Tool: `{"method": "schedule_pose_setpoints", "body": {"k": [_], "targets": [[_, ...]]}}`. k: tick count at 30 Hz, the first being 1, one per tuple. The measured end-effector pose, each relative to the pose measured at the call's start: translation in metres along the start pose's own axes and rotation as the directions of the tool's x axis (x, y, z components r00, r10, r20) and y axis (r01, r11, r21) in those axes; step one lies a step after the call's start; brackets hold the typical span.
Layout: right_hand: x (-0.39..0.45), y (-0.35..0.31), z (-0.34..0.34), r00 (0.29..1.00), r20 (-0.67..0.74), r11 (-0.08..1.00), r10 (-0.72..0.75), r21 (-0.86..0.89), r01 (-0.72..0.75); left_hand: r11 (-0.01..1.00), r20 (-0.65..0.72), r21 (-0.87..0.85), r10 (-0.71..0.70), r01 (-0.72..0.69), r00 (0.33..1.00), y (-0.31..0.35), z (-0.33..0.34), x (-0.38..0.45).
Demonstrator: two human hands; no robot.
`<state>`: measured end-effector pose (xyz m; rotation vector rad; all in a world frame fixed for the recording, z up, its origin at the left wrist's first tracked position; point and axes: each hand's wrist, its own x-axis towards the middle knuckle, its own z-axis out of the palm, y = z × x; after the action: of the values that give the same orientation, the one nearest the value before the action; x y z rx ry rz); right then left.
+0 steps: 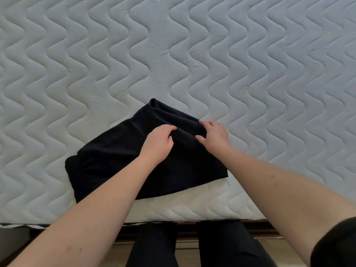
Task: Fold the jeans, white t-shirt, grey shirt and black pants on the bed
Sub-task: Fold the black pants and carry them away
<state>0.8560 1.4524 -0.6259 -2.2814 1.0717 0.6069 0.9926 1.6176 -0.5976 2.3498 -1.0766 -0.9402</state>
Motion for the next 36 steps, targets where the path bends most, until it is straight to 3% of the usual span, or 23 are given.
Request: {"method": "schedule_pose_setpoints", "body": {"k": [4,7,8,10,11,13,16,18,19,21,24,28,29,30,31,33,34,36], "targets": [[0.0,-0.007,0.014,0.981,-0.146,0.987,-0.13,0.07,0.142,0.991,-0.071,0.085,0.112,-0.106,0.991,0.004,0.0,0.012],[-0.018,-0.003,0.024,0.962,-0.064,0.955,-0.265,0.121,0.271,0.976,-0.141,0.174,0.154,-0.128,0.978,0.0,-0.006,0.02],[-0.024,0.0,0.027,0.965,-0.029,0.95,-0.262,0.17,0.263,0.978,-0.157,0.18,0.137,-0.108,0.978,-0.001,-0.009,0.024],[-0.031,0.002,0.026,0.998,-0.004,0.917,-0.055,0.395,0.052,0.967,-0.186,0.242,0.124,-0.077,0.975,-0.004,-0.014,0.037],[-0.03,0.001,0.024,0.993,0.002,0.858,0.117,0.504,-0.102,0.949,-0.195,0.306,0.142,-0.078,0.971,-0.005,-0.016,0.045],[-0.021,-0.001,0.021,0.909,0.046,0.686,0.415,0.64,-0.346,0.926,-0.18,0.37,0.153,-0.077,0.972,-0.008,-0.02,0.065],[0.003,-0.003,0.017,0.767,0.234,0.339,0.598,0.793,-0.506,0.944,-0.154,0.328,0.016,0.036,0.988,-0.012,-0.024,0.098],[0.015,-0.004,0.014,0.709,0.419,0.052,0.567,0.841,-0.538,0.928,-0.111,0.333,-0.138,0.168,0.984,-0.018,-0.025,0.116],[0.017,-0.005,0.011,0.7,0.497,-0.038,0.513,0.828,-0.56,0.912,-0.078,0.352,-0.197,0.212,0.977,-0.021,-0.026,0.122],[0.021,-0.006,0.005,0.703,0.586,-0.078,0.403,0.788,-0.611,0.895,-0.012,0.37,-0.264,0.249,0.965,-0.026,-0.031,0.132],[0.031,0.001,-0.001,0.741,0.567,-0.124,0.359,0.816,-0.564,0.91,0.082,0.351,-0.265,0.221,0.961,-0.032,-0.04,0.14],[0.033,0.016,-0.007,0.833,0.48,-0.52,0.276,0.803,-0.29,0.94,0.187,0.298,-0.23,0.168,0.955,-0.038,-0.05,0.14],[0.032,0.017,-0.006,0.851,0.463,-0.527,0.249,0.802,-0.282,0.943,0.183,0.287,-0.228,0.17,0.956,-0.039,-0.051,0.14],[0.031,0.015,-0.005,0.858,0.465,-0.46,0.22,0.825,-0.329,0.945,0.176,0.276,-0.23,0.176,0.957,-0.039,-0.051,0.14],[0.03,0.013,-0.003,0.855,0.48,-0.306,0.197,0.859,-0.412,0.948,0.17,0.26,-0.231,0.183,0.958,-0.04,-0.051,0.14],[0.031,0.007,0.001,0.848,0.481,0.12,0.223,0.85,-0.513,0.956,0.156,0.228,-0.225,0.187,0.962,-0.041,-0.048,0.139],[0.032,0.004,0.002,0.857,0.446,0.253,0.257,0.825,-0.505,0.957,0.147,0.224,-0.219,0.184,0.964,-0.041,-0.047,0.138],[0.037,0.0,0.0,0.889,0.333,0.356,0.313,0.827,-0.435,0.957,0.132,0.225,-0.213,0.18,0.968,-0.041,-0.044,0.137]]}}
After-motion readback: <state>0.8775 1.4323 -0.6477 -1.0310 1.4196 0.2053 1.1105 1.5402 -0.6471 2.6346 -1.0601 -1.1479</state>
